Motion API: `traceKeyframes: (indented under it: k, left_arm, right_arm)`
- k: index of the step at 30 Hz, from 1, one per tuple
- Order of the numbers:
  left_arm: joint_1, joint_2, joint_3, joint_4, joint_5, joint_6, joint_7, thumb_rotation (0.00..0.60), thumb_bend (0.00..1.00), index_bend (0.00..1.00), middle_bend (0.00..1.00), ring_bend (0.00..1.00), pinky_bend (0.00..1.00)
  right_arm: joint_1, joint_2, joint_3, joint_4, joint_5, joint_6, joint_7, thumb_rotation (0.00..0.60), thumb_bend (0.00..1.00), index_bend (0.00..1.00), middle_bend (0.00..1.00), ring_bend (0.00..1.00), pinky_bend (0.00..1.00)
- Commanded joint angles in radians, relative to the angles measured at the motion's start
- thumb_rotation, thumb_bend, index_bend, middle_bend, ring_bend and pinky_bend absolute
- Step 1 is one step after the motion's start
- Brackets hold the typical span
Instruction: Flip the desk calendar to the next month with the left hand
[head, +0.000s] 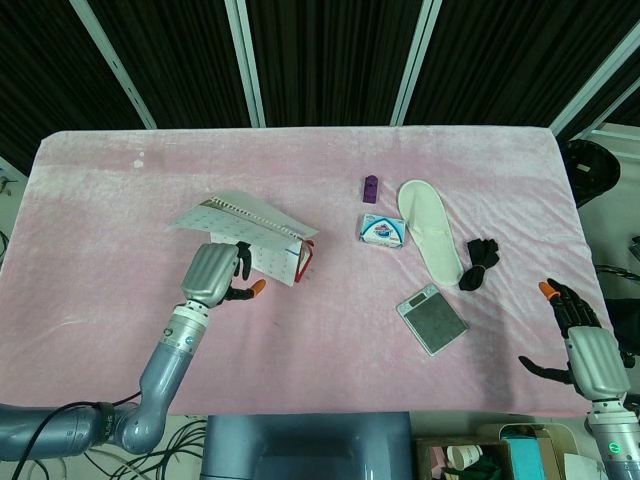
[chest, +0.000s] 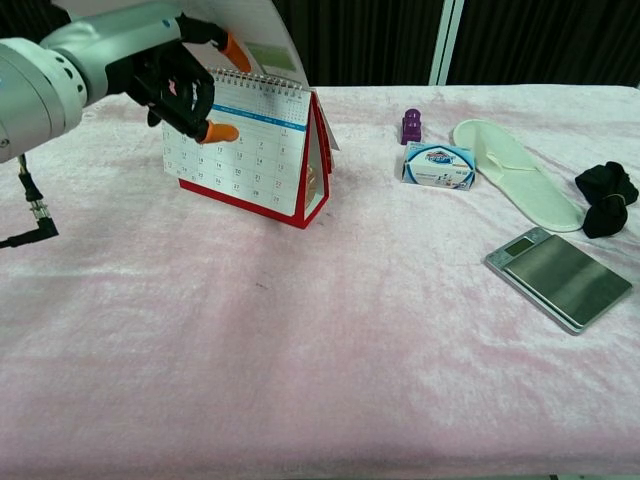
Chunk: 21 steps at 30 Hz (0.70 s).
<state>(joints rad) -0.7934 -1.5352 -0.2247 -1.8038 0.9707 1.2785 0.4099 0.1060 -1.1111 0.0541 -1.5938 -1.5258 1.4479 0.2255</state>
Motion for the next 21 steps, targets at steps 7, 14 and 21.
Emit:
traceKeyframes:
  k: [7,14,21]
  left_arm:
    - [-0.054,-0.005,-0.007,0.105,0.101,-0.005,0.13,0.6,0.11,0.03,0.31,0.25,0.32]
    - [-0.169,0.025,-0.07,0.162,-0.103,-0.145,0.366,0.6,0.0,0.0,0.07,0.02,0.06]
    - [-0.265,0.041,-0.108,0.205,-0.306,-0.23,0.504,0.6,0.0,0.0,0.03,0.0,0.02]
  right_arm:
    - [0.001,0.0,0.001,-0.001,0.003,-0.004,0.002,0.6,0.03,0.0,0.0,0.0,0.09]
    - [0.002,0.001,0.0,-0.002,0.006,-0.008,0.003,0.6,0.03,0.0,0.0,0.0,0.09]
    - [0.002,0.002,0.002,-0.001,0.009,-0.01,0.007,0.6,0.04,0.0,0.0,0.0,0.09]
